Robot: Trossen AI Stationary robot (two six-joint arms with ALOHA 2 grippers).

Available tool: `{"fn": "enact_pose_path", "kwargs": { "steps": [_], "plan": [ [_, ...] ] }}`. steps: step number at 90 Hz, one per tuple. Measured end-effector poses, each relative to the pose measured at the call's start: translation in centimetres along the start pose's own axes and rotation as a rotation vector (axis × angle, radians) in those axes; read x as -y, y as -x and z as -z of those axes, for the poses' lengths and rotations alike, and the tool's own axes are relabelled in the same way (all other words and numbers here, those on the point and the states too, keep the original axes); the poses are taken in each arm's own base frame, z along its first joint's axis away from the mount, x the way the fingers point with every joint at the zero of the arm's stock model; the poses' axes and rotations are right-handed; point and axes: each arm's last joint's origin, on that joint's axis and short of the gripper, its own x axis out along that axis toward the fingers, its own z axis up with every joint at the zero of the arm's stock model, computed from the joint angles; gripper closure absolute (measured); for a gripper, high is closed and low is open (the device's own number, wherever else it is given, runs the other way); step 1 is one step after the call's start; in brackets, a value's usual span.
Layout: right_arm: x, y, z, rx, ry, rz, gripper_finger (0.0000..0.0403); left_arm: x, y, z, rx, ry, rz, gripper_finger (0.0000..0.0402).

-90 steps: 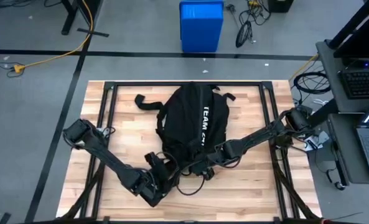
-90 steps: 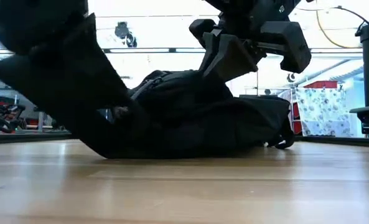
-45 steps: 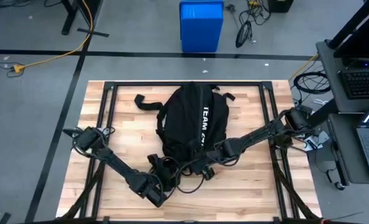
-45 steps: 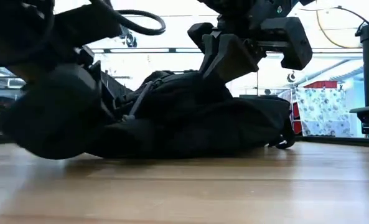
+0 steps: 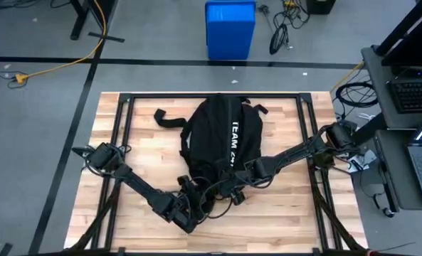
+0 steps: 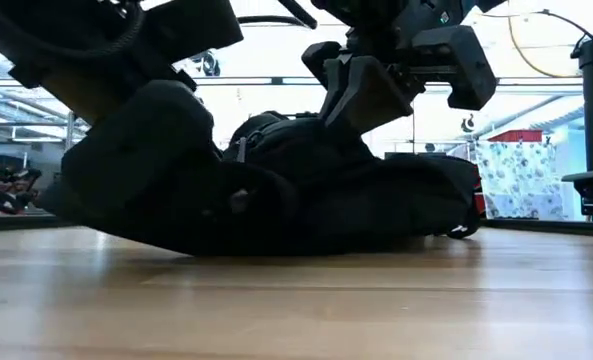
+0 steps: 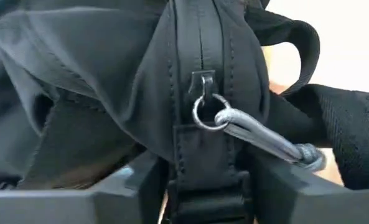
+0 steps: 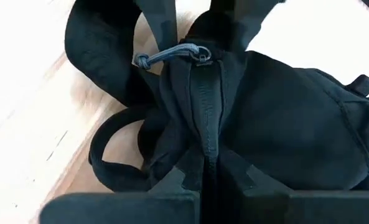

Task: Unpack backpack
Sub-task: Open the black backpack

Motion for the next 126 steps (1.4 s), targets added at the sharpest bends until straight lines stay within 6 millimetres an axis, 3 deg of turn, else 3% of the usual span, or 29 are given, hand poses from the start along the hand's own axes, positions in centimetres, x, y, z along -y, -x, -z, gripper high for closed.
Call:
{"fn": "enact_pose_path", "kwargs": {
  "steps": [8, 52, 69, 100, 126],
  "plan": [
    [0.0, 0.0, 0.0, 0.0, -0.006, 0.0, 0.0403, -0.2, -0.3, -0.1, -0.015, 0.008, 0.01, 0.0276],
    [0.0, 0.0, 0.1, -0.005, -0.007, -0.001, 0.0402, -0.2, -0.3, -0.1, -0.021, 0.01, 0.022, 0.0276],
    [0.1, 0.1, 0.0, -0.023, -0.055, 0.042, 0.0377, 0.2, 0.2, 0.0, 0.004, 0.001, 0.009, 0.0276],
    [0.2, 3.3, -3.9, -0.06, -0.215, 0.037, 0.0317, 0.2, 0.9, -0.3, 0.056, 0.006, -0.029, 0.0276],
    [-3.3, 5.4, -6.7, 0.047, -0.264, -0.077, 0.03, 0.1, 0.9, -0.5, 0.097, 0.042, -0.076, 0.0276]
  ]
}}
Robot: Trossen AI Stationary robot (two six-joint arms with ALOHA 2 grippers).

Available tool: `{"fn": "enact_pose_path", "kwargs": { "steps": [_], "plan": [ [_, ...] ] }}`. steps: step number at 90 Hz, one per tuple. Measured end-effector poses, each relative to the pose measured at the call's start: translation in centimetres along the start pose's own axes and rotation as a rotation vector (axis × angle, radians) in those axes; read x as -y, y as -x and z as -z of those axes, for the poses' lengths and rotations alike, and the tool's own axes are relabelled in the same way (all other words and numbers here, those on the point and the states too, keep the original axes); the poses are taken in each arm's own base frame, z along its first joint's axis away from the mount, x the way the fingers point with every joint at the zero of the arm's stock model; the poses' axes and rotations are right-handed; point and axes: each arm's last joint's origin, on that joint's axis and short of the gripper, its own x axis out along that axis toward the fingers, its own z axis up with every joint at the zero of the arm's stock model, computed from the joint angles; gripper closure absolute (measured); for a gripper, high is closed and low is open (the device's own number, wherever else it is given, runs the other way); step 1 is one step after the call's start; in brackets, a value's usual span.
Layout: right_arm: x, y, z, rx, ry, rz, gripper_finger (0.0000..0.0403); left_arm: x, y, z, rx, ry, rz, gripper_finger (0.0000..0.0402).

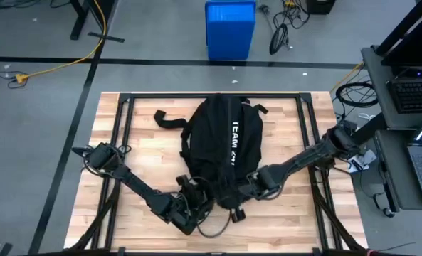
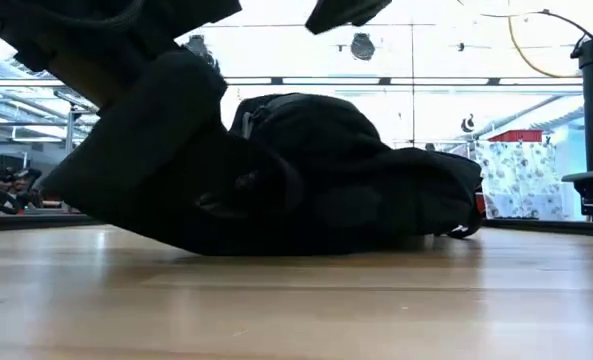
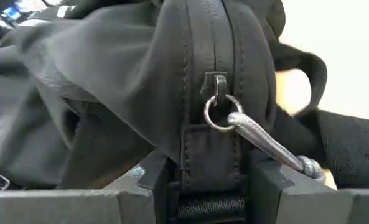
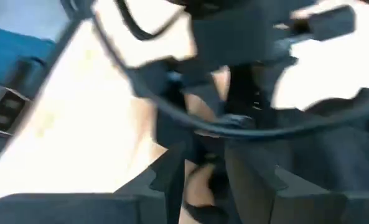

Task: Unpack backpack
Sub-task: Open the black backpack

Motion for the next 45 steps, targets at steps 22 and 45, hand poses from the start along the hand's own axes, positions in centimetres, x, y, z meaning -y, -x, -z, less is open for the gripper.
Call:
{"fn": "enact_pose_path", "kwargs": {
  "steps": [22, 45],
  "plan": [
    [-2.8, -0.9, 0.0, 0.066, -0.111, -0.07, 0.03, 0.1, 0.3, 0.1, 0.008, 0.021, -0.001, 0.0276],
    [-2.3, -4.2, 0.8, 0.044, -0.203, -0.018, 0.0299, 0.9, 1.6, -0.9, 0.059, 0.032, 0.003, 0.0276]
  ]
}}
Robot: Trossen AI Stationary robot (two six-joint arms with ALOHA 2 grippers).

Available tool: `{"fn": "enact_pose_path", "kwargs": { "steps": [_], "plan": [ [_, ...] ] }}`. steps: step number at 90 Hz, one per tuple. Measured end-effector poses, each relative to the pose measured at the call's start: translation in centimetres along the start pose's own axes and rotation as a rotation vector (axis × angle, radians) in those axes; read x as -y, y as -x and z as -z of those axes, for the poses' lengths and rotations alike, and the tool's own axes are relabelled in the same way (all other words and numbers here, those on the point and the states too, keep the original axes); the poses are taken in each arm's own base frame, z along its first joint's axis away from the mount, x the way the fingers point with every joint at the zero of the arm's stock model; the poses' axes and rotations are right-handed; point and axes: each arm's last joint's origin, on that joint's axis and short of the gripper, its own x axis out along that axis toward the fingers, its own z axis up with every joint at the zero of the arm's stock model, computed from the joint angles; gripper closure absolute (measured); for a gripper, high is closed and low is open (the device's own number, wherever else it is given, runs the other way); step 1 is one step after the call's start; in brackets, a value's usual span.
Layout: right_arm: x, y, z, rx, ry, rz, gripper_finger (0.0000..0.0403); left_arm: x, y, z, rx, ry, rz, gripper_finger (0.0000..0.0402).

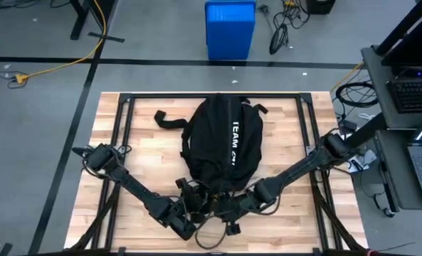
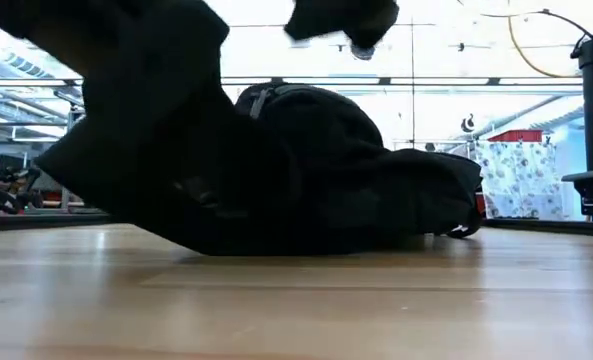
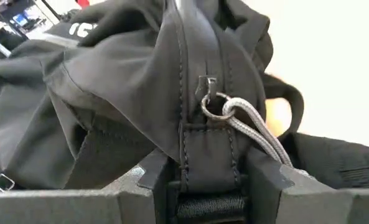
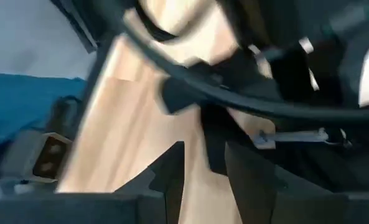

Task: Unpack backpack
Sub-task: Open the black backpack

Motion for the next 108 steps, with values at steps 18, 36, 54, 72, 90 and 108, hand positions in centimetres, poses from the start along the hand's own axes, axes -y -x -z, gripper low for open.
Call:
{"fn": "enact_pose_path", "kwargs": {
  "steps": [18, 36, 54, 72, 90, 108],
  "plan": [
    [0.9, -1.0, 0.3, -0.027, -0.025, 0.022, 0.0294, 0.4, 0.7, -0.9, 0.028, -0.031, 0.001, 0.0276],
    [1.3, -1.1, 0.5, -0.054, -0.11, 0.036, 0.0246, 0.4, 0.7, -1.1, 0.034, -0.025, -0.004, 0.0276],
    [1.5, -1.5, 0.9, -0.063, -0.157, 0.115, 0.0189, 0.4, 0.7, -1.1, 0.037, -0.022, -0.007, 0.0276],
    [1.9, -2.8, 1.2, -0.061, -0.161, 0.126, 0.017, 0.4, 0.7, -1.1, 0.04, -0.023, -0.011, 0.0276],
    [2.0, -3.3, 0.9, -0.026, -0.153, 0.121, 0.0175, 0.4, 0.7, -1.1, 0.04, -0.026, -0.013, 0.0276],
    [2.3, -3.3, 0.8, -0.019, -0.154, 0.12, 0.0176, 0.4, 0.8, -1.1, 0.042, -0.027, -0.014, 0.0276]
  ]
}}
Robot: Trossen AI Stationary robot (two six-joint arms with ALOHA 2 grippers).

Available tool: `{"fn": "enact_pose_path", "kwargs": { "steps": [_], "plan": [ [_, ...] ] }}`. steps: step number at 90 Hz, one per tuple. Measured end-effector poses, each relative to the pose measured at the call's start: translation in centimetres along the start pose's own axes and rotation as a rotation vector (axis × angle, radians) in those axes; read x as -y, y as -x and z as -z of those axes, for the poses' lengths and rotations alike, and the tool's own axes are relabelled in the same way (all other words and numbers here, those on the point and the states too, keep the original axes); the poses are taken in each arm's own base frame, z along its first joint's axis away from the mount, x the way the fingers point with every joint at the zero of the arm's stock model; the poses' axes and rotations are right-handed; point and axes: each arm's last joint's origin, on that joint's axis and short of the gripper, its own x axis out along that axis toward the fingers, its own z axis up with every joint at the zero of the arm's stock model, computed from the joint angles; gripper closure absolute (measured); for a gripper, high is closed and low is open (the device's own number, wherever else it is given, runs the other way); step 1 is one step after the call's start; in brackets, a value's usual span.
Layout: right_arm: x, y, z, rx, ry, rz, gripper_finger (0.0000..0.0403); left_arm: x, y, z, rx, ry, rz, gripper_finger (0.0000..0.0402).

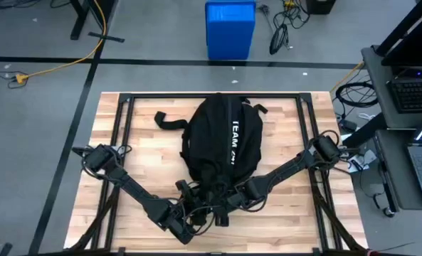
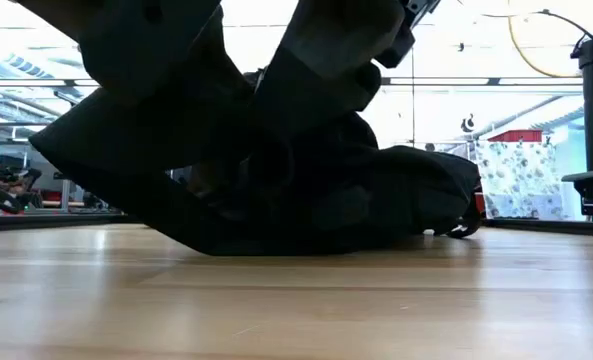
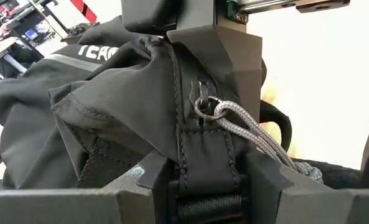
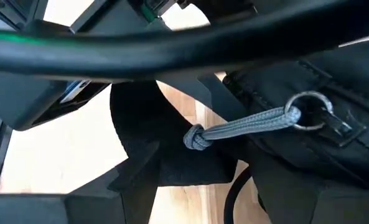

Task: Unpack backpack
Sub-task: Open the black backpack

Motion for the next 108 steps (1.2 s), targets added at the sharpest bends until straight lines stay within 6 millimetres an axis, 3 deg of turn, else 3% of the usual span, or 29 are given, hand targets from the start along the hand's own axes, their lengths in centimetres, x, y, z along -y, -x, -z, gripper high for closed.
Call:
{"fn": "enact_pose_path", "kwargs": {
  "steps": [30, 76, 108],
  "plan": [
    [0.0, -0.1, -0.2, 0.021, 0.018, -0.009, 0.0177, 0.1, 0.2, 0.1, 0.004, -0.005, 0.004, 0.0276],
    [-0.4, 1.3, -1.1, 0.056, -0.019, -0.086, 0.0177, 0.4, 2.5, -0.3, 0.037, -0.085, 0.054, 0.0276],
    [-1.9, 2.6, 0.1, -0.032, 0.211, -0.172, 0.0177, -0.1, 3.3, -1.0, 0.034, -0.065, 0.096, 0.0276]
  ]
}}
